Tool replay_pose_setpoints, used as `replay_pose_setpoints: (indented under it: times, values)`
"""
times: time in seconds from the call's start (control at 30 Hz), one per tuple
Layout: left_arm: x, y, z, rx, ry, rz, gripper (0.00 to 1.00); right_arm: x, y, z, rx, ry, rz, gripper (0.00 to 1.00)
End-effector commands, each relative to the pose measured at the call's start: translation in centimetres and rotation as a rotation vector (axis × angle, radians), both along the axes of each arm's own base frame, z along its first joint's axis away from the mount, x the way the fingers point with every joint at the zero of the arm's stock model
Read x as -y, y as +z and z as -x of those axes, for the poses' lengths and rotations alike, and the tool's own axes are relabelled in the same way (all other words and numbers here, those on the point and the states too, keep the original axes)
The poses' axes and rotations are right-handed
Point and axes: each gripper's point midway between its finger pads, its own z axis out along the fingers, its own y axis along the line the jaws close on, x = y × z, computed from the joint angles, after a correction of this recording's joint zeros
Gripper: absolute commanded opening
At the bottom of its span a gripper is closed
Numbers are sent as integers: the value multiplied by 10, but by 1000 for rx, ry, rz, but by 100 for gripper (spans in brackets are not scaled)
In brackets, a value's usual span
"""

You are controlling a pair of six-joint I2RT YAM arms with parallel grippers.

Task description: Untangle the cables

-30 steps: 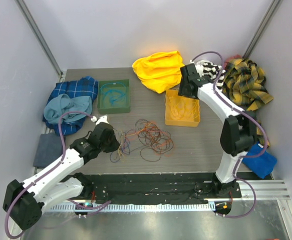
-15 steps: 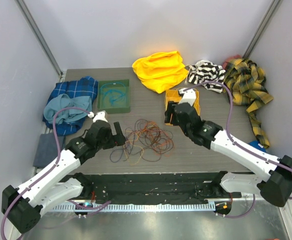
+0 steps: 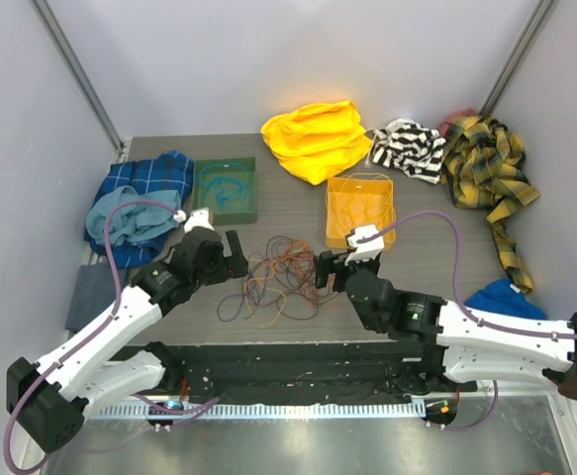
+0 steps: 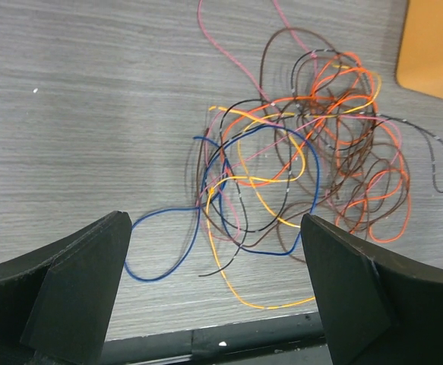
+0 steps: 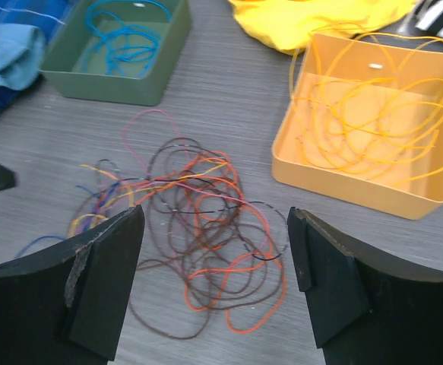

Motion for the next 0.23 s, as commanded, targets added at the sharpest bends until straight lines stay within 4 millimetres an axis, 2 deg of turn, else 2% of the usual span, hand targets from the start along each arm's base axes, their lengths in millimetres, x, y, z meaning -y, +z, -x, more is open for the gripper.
replay_pose_setpoints:
  times: [0.0,0.2]
  values:
    - [3,27,-16,79,22,24,100,12,12,-13,56,-153,53,85]
    - [3,27,-16,68,23,23,100,9,12,-11,61,-119,21,87]
